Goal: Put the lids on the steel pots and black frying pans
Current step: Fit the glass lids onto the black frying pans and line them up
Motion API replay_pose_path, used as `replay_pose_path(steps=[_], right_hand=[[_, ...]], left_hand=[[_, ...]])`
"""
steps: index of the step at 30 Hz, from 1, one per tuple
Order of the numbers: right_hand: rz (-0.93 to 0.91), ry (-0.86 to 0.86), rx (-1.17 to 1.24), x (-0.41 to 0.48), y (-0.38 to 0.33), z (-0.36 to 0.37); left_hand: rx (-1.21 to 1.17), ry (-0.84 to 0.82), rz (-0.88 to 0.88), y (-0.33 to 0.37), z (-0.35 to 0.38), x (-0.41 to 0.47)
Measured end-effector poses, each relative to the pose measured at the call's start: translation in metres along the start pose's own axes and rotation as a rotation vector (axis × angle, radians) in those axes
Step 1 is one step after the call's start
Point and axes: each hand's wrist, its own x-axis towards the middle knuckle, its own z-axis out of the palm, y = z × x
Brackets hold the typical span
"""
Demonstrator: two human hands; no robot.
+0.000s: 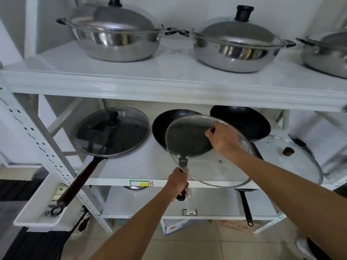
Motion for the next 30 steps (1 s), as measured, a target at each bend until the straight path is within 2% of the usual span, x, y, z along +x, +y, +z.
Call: replay_pose_path(steps=[3,10,17,30], right_hand=[[-0.035,0.025,-0.031,0.024,-0.017,0.018],[-0.088,0.043,-0.006,0.063,-0.044,0.07],[-0.037,-0.013,-0.077,0.086,-0.053,0.11],[-0.032,-0.032,-0.001,0.12,-0.056,0.143]], left_hand=[[-0.013,0.013,0.053,-0.001,0.0,-0.002],[-0.085,-0.035,0.052,-0.009,-0.004,-0.003],[-0.088,-0.038,0.069,-0.019,-0.007,0.0],[-0.13,-0.092,0.046,-0.011,-0.013,0.004]])
